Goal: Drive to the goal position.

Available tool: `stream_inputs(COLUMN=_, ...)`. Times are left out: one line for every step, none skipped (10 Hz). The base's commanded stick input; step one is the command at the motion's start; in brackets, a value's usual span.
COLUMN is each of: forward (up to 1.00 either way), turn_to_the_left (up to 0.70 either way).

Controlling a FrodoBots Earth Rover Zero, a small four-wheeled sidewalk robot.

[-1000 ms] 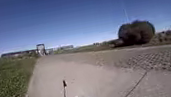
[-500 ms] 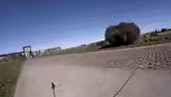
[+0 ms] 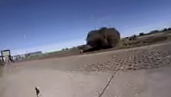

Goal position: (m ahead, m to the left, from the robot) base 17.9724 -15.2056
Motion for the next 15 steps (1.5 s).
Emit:
stream_inputs(forward=0.00, turn_to_the_left=-1.00)
stream_inputs(forward=0.00, turn_to_the_left=-1.00)
stream_inputs(forward=0.00, turn_to_the_left=-1.00)
stream_inputs(forward=0.00, turn_to_the_left=-1.00)
stream_inputs(forward=0.00, turn_to_the_left=-1.00)
stream_inputs(forward=0.00, turn_to_the_left=-1.00)
stream_inputs(forward=0.00, turn_to_the_left=-1.00)
stream_inputs(forward=0.00, turn_to_the_left=-1.00)
stream_inputs(forward=0.00, turn_to_the_left=-1.00)
stream_inputs(forward=0.00, turn_to_the_left=-1.00)
stream_inputs(forward=0.00, turn_to_the_left=-1.00)
stream_inputs(forward=0.00, turn_to_the_left=-1.00)
stream_inputs(forward=0.00, turn_to_the_left=-1.00)
stream_inputs(forward=0.00, turn_to_the_left=-1.00)
stream_inputs(forward=0.00, turn_to_the_left=-1.00)
